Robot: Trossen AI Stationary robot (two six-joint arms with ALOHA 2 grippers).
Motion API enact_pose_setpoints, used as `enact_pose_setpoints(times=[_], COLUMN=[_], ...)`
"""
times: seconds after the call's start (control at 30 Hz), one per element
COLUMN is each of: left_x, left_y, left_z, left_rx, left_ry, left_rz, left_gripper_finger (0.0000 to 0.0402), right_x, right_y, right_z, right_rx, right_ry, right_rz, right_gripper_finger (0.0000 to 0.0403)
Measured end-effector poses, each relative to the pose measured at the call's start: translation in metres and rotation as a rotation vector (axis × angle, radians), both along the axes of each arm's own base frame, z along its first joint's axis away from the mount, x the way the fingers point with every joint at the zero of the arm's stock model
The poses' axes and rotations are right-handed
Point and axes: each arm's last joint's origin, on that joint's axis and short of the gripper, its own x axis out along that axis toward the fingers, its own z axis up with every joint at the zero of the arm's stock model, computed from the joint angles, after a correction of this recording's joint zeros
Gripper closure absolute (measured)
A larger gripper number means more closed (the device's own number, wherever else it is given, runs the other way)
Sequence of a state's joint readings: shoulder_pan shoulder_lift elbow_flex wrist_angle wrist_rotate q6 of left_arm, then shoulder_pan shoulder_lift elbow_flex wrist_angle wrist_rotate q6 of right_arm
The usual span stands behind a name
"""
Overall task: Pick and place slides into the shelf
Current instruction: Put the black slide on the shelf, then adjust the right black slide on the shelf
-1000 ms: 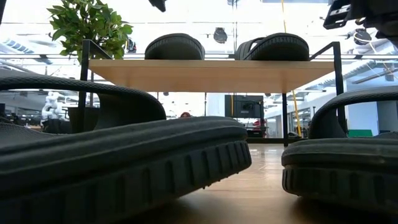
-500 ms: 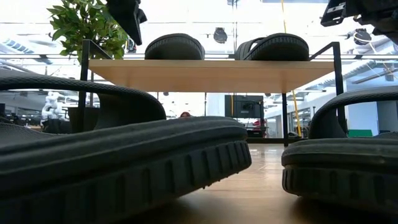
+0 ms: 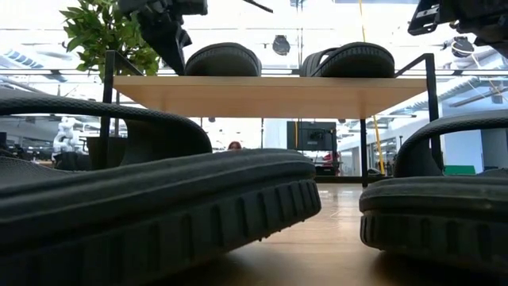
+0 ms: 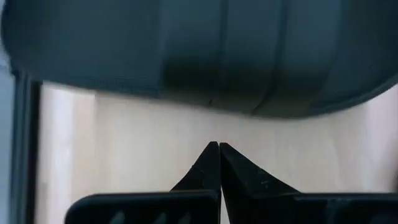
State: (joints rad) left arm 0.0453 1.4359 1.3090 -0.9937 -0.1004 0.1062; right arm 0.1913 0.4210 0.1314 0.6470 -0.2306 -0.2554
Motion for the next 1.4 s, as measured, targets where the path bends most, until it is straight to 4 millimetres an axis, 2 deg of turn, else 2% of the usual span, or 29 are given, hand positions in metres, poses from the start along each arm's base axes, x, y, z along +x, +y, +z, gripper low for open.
enact_pose_setpoints(times=[0.4,0.57,0.8,1.03,1.17,1.3,1.4], left_x=[0.003,0.005,0.016,0.020,0.010,-0.006,-0.024], left_y=[-0.004,-0.011,-0.017,-0.018,-0.027,-0.038,-0.048], left_z=[-0.001,0.000,-0.009,-0.015,-0.002,0.027,0.054], left_rx=[-0.053,-0.069,-0.064,-0.058,0.000,0.066,0.084], left_ry=[-0.020,-0.037,-0.035,-0.001,0.000,-0.078,-0.213], left_rz=[-0.028,-0.061,-0.090,-0.099,-0.109,-0.124,-0.173], left_gripper_finger=[0.0401,0.0401,0.0401,0.0401,0.0401,0.0401,0.0401], right_x=[0.000,0.000,0.001,0.002,0.002,0.003,0.007], right_y=[0.000,0.000,-0.003,-0.004,-0.004,-0.003,-0.002], right_z=[0.000,0.000,0.000,0.000,0.000,0.010,0.019], right_rx=[-0.016,-0.016,0.026,0.033,0.036,0.037,0.036], right_ry=[-0.006,-0.006,0.005,0.005,0.004,-0.021,-0.002], right_rz=[-0.006,-0.008,-0.127,-0.132,-0.153,-0.120,-0.120], right_gripper_finger=[0.0403,0.0403,0.0403,0.0403,0.0403,0.0403,0.0403])
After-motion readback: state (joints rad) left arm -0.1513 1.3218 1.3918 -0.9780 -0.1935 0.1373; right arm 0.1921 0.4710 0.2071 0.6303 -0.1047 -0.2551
